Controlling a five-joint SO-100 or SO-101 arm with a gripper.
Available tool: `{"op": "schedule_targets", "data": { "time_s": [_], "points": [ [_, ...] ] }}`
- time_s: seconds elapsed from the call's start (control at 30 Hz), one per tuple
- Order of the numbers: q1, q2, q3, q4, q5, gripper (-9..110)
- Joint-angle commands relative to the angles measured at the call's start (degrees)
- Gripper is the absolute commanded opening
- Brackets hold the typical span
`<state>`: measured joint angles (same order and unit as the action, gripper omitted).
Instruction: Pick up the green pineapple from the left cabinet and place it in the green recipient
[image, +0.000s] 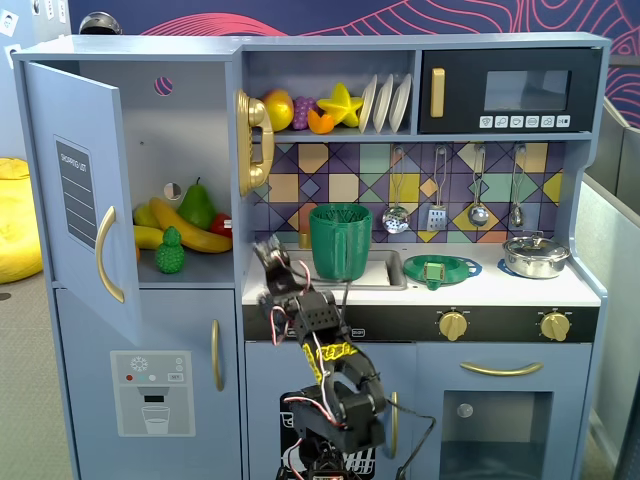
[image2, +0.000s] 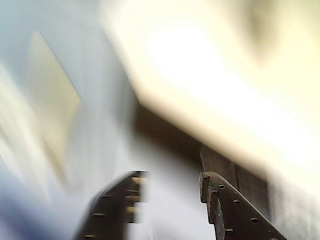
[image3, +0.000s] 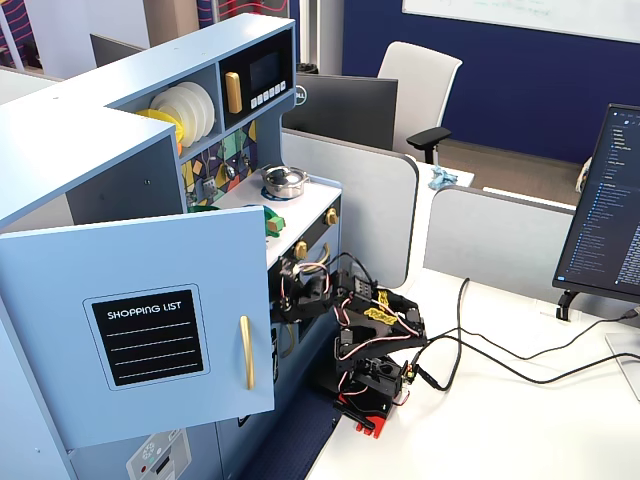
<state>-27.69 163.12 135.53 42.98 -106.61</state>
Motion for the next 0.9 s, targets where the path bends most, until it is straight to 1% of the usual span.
{"op": "schedule_targets", "data": {
  "time_s": [0.0,0.07,0.13,0.2,0.3,0.4,0.5,0.57,0.63,0.7,0.87],
  "points": [
    [-3.1,-4.1,-7.0,-8.3,4.3,18],
    [-3.4,-6.4,-6.9,-16.0,8.3,25],
    [-5.0,-9.0,-7.5,-22.3,10.3,26],
    [-6.5,-11.7,-8.4,-26.2,10.0,26],
    [-9.3,-15.3,-9.5,-30.7,7.8,26],
    [-12.6,-17.9,-10.3,-33.8,5.7,23],
    [-14.8,-20.4,-10.2,-38.3,4.7,24],
    [-14.9,-22.3,-10.0,-40.9,5.4,26],
    [-14.1,-24.4,-10.4,-43.3,9.5,32],
    [-12.8,-26.8,-11.2,-43.9,11.7,34],
    [-11.5,-34.0,-13.1,-51.4,12.5,35]
  ]
}}
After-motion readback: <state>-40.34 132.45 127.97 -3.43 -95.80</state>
